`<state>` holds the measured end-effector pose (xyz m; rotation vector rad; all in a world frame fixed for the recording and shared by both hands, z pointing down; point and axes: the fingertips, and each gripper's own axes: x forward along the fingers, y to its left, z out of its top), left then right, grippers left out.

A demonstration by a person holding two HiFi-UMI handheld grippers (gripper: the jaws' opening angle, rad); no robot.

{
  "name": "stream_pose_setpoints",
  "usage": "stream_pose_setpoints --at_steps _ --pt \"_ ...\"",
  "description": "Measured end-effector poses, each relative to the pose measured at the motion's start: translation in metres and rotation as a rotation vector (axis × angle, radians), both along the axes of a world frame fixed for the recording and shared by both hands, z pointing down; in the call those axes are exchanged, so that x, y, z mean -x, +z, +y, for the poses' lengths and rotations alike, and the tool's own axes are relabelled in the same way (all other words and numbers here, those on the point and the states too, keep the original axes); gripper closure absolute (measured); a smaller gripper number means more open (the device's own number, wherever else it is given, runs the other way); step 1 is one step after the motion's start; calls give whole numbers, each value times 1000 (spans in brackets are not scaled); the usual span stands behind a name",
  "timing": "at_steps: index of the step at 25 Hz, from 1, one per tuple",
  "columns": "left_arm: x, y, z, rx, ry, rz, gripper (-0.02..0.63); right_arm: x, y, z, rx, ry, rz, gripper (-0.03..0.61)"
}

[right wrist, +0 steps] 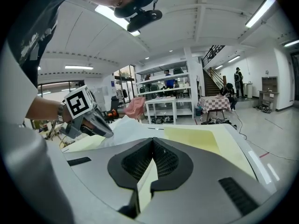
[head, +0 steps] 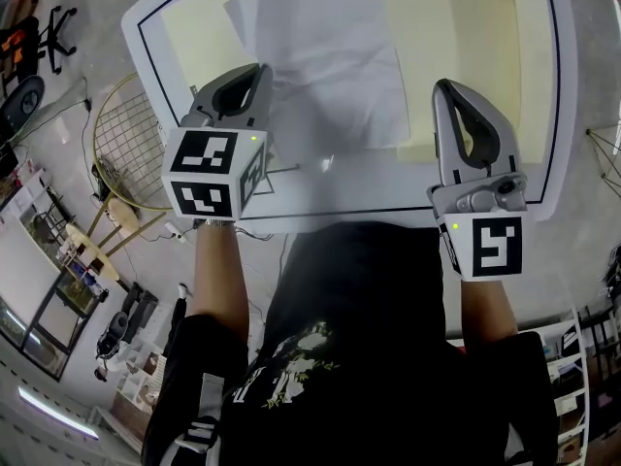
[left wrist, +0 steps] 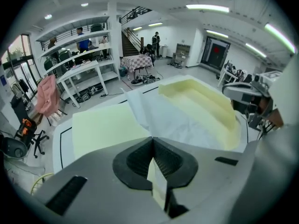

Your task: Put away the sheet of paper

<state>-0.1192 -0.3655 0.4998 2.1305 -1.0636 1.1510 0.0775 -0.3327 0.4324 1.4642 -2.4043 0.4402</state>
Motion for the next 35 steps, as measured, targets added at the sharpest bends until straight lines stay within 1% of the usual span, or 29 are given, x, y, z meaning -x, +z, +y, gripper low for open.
stream_pose_setpoints --at_steps 5,8,13,18,23,28,32,35 --pt "-17 4 -4 27 -14 89 614 -4 1 0 7 22 -1 579" --pt "-29 5 0 37 -9 110 614 -9 -1 4 -2 37 -7 578" --pt "-44 6 -4 50 -8 148 614 -15 0 10 16 61 -12 579" --pt "-64 14 -7 93 -55 246 614 -21 0 13 8 83 -18 579" --pt "-79 20 -10 119 -62 294 614 -20 -1 12 11 94 -17 578" --pt "-104 21 -12 130 -35 332 614 -29 -2 20 14 121 -17 578" --pt "-122 28 -10 148 -54 366 614 -34 3 27 18 127 -16 580" --pt "-137 30 -10 160 -56 407 613 -39 4 30 24 142 -13 580"
